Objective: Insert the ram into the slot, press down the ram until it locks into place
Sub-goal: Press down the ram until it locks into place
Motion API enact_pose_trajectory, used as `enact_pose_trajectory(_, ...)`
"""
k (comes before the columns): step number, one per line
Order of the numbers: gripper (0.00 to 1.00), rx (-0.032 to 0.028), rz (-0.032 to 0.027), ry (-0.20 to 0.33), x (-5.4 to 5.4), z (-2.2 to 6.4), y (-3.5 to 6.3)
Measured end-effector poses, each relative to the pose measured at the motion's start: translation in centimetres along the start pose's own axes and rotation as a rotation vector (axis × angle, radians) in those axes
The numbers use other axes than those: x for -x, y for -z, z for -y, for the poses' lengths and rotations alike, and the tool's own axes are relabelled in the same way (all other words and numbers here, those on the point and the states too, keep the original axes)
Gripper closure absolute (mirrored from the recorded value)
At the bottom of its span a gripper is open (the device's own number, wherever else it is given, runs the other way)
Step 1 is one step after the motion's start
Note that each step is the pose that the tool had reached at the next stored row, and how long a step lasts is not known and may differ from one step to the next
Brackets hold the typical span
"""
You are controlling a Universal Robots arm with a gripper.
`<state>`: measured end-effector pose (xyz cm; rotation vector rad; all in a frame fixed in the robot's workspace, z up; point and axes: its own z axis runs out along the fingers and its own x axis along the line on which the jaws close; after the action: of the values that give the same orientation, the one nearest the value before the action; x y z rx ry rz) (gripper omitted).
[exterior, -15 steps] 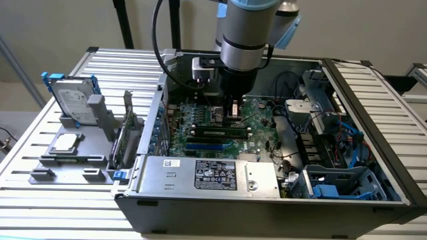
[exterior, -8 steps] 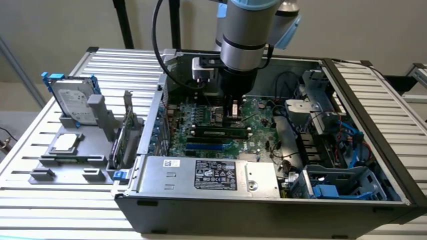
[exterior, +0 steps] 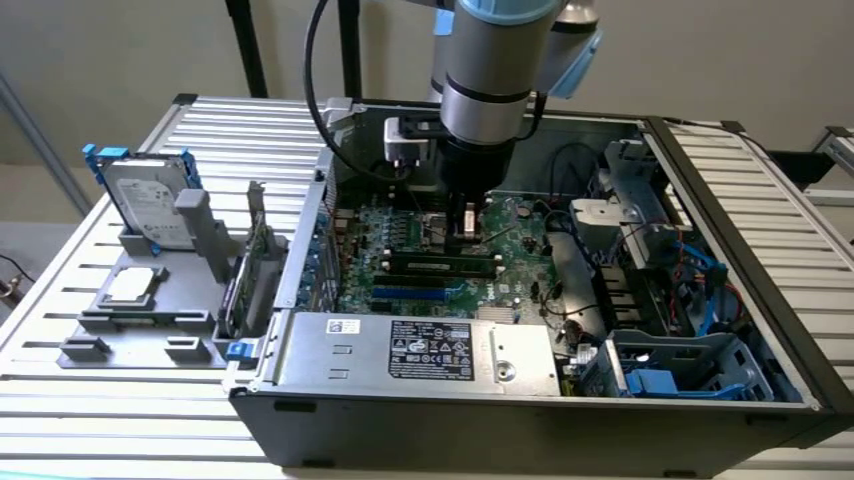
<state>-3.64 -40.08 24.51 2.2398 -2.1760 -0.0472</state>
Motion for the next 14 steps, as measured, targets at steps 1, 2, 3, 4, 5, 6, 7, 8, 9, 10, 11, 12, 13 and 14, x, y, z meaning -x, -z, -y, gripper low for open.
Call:
enact_pose_trajectory(1,0.89,-0.0001,0.0001,0.0,0.0,0.0,-0.12)
enact_pose_trajectory(2,0.89,-0.0001,0.0001,0.0,0.01,-0.01,-0.24)
enact_pose_trajectory(3,0.89,0.0,0.0001,0.0,0.01,-0.02,-0.35)
enact_pose_trajectory(4,0.89,0.0001,0.0001,0.0,0.02,-0.05,-0.41)
enact_pose_trajectory(5,0.89,0.0001,0.0001,0.0,0.04,-0.1,-0.46)
enact_pose_trajectory(6,0.89,0.0001,-0.0002,0.0,0.06,-0.15,-0.5)
enact_pose_trajectory(7,0.89,0.0,-0.0001,0.0,0.08,-0.19,-0.53)
enact_pose_trajectory(8,0.89,0.0,0.0,0.0,0.1,-0.21,-0.58)
enact_pose_trajectory(9,0.89,0.0001,-0.0001,0.0,0.13,-0.21,-0.61)
enact_pose_trajectory(10,0.89,0.0,-0.0001,0.0,0.16,-0.21,-0.65)
enact_pose_trajectory(11,0.89,0.0,0.0,-0.001,0.21,-0.22,-0.7)
enact_pose_trajectory(12,0.89,-0.0001,0.0001,-0.001,0.25,-0.22,-0.75)
enact_pose_trajectory(13,0.89,-0.0001,0.0001,-0.001,0.29,-0.22,-0.8)
enact_pose_trajectory(14,0.89,0.0,-0.0001,-0.001,0.32,-0.22,-0.84)
